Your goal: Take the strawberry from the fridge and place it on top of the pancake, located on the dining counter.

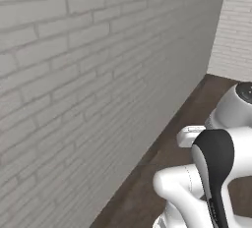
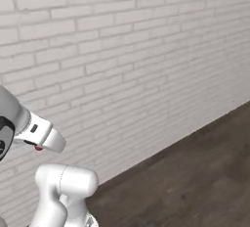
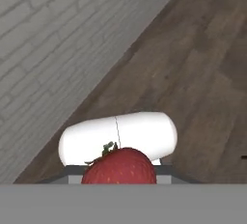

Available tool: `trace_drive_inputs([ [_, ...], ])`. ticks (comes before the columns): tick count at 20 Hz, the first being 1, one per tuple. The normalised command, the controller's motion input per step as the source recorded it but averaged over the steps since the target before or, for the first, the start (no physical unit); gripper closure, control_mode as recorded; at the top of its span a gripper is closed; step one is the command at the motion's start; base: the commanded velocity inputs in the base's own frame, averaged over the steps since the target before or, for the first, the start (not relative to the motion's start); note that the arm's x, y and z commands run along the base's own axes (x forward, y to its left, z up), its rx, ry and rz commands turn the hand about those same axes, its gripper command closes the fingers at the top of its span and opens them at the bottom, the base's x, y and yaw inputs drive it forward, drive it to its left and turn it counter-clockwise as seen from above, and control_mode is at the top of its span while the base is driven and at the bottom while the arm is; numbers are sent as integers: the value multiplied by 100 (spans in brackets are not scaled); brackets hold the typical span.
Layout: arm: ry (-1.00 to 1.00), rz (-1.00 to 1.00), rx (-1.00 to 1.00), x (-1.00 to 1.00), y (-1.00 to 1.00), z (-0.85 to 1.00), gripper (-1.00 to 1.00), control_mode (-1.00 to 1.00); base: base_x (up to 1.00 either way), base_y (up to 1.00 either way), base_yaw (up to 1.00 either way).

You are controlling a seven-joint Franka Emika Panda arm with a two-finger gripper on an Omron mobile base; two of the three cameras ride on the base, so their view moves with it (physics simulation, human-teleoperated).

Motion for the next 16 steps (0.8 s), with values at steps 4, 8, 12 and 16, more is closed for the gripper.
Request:
trace_drive_inputs([
  [4,0,0,0,0,0,0,100,100,20,-3,-81],
  [8,0,0,0,0,0,0,100,100,26,-1,-79],
  [12,0,0,0,0,0,0,100,100,31,-1,-76],
  [16,0,0,0,0,0,0,100,100,53,0,-66],
])
